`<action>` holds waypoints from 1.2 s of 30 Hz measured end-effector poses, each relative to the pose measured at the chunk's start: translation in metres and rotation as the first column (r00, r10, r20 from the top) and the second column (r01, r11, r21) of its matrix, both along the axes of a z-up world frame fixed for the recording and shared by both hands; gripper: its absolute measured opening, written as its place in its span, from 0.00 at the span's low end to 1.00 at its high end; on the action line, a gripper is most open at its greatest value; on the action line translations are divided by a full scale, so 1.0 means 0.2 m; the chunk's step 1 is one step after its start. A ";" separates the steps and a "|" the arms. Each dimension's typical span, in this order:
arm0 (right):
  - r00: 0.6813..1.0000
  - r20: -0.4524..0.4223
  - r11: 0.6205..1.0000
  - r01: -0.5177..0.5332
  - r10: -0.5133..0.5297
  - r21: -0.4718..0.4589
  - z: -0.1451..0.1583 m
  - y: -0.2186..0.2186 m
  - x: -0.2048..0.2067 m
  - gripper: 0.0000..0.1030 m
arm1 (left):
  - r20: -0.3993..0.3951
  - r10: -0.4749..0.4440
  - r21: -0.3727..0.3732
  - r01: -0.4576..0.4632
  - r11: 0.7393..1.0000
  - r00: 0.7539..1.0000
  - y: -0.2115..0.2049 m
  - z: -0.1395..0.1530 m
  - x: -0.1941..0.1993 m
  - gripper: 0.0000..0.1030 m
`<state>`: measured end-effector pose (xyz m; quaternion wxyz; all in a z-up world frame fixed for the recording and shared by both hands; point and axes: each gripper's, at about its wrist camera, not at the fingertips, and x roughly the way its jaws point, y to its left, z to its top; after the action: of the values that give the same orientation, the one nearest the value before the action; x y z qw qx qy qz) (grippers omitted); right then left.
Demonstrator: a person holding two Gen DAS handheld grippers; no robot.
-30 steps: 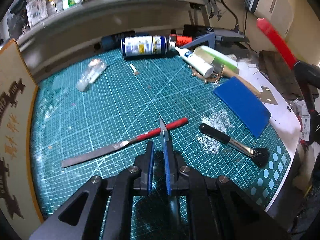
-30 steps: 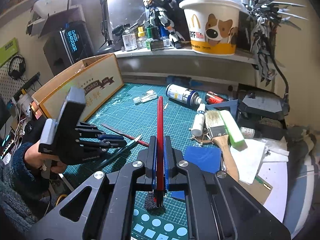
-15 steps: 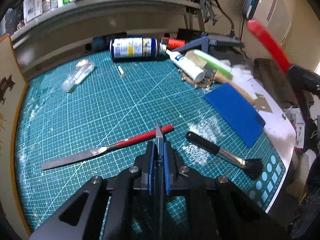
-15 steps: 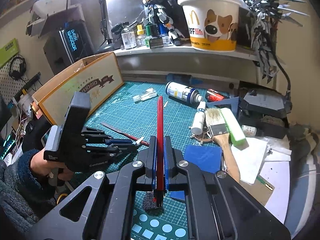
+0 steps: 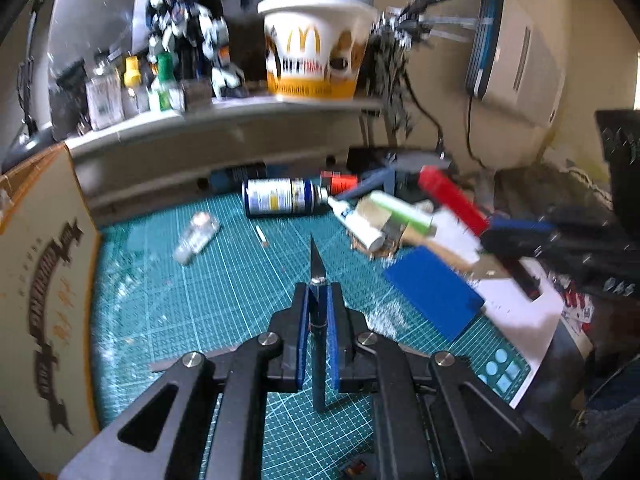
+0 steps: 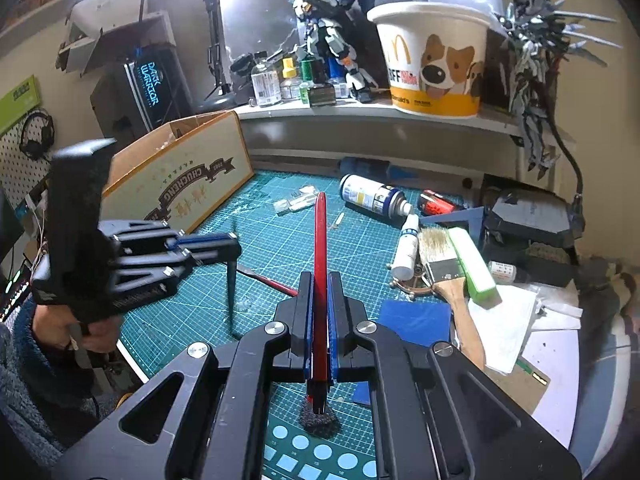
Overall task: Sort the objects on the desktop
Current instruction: 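Lift the hobby knife with the left gripper and turn toward the cardboard box, then carry the hobby knife and red-handled tool over the cardboard box with both grippers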
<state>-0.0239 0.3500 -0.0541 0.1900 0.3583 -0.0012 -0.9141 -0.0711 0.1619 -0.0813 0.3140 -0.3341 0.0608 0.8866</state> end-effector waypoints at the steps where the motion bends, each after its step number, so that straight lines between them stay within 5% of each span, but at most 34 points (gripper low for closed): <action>1: 1.000 -0.002 1.000 -0.001 0.001 0.003 0.00 -0.01 0.00 0.06 | -0.014 0.003 0.012 -0.003 1.000 1.000 -0.02 0.03 0.01 0.08; 16: 0.996 -0.062 0.998 -0.060 0.061 0.011 0.11 -0.25 0.02 0.06 | -0.200 0.095 0.181 -0.059 0.982 0.975 -0.33 0.35 0.16 0.08; 36: 0.940 -0.184 0.957 -0.289 0.286 0.013 0.31 -0.79 0.01 0.06 | -0.281 0.314 0.227 -0.255 0.940 0.907 -0.80 0.51 0.32 0.08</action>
<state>-0.0214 0.1917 0.0077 0.3233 0.2675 0.0622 -0.9056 -0.0065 0.0023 0.0209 0.1970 -0.1639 -0.0221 0.9664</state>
